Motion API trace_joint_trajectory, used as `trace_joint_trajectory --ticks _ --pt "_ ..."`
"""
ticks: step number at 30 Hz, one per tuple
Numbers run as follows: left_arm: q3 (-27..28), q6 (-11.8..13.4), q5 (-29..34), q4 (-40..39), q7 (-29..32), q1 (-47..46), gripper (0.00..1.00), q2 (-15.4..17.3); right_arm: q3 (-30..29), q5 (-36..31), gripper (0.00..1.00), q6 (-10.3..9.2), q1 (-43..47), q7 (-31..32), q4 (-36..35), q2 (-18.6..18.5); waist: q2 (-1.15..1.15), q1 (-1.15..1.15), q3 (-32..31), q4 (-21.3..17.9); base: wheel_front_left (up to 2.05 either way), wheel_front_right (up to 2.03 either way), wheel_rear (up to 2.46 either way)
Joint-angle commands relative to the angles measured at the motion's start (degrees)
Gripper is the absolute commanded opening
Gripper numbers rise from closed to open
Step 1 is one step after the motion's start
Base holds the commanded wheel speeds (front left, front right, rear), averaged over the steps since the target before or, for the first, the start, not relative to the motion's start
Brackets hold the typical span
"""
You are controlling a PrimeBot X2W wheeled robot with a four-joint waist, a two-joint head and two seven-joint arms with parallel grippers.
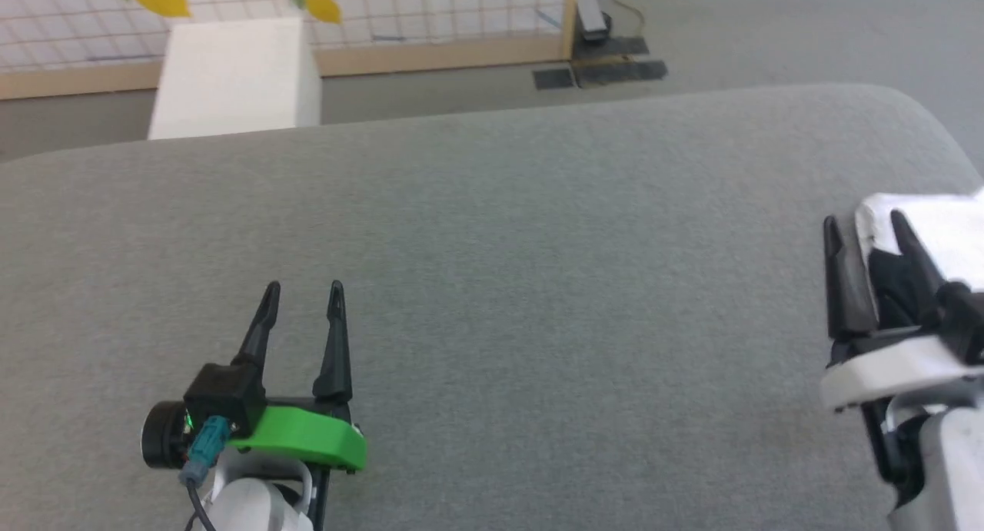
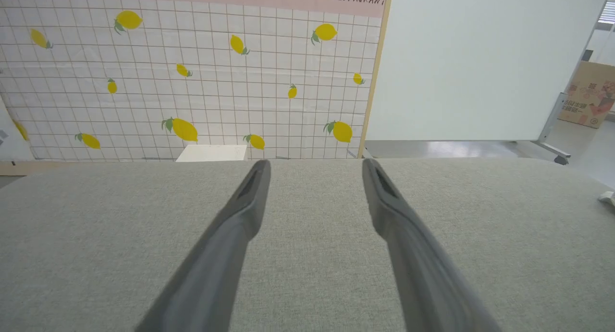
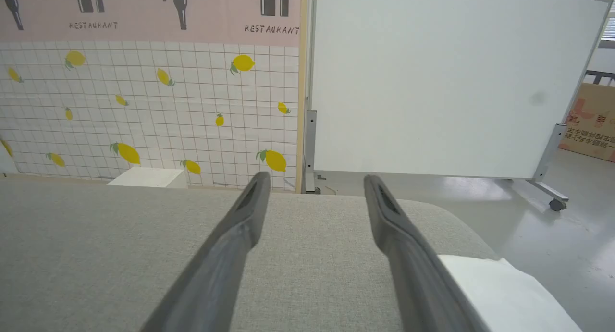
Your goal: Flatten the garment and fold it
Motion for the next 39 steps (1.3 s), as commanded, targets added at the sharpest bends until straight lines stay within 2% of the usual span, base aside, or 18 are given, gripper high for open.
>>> trace_joint_trajectory --ticks 1,8,13,39 --pt "-0.04 0.10 -0.43 0.42 -0.25 0.78 1.00 -0.26 0.18 -0.10 1.00 -0.10 1.70 -0.55 -1.31 1.16 0.00 0.00 -2.70 2.97 0.00 0.00 0.00" --pt "-0.53 0.19 -1.08 2.50 -0.25 1.72 1.00 -0.50 0.06 -2.23 1.00 -0.10 7.85 -0.17 -4.42 5.46 0.00 0.00 -4.92 5.70 0.00 0.00 0.00" --pt "-0.93 0.54 -1.44 3.16 -0.26 2.38 1.00 -0.60 -0.35 -3.95 1.00 -0.10 10.39 0.14 -6.07 6.79 0.00 0.00 -5.79 7.01 0.00 0.00 0.00" --pt "-1.64 1.24 -2.71 4.04 -0.26 3.83 1.00 -0.71 2.06 -2.28 1.00 -0.10 13.79 1.53 -7.26 7.30 0.00 0.00 -6.05 8.16 0.00 0.00 0.00"
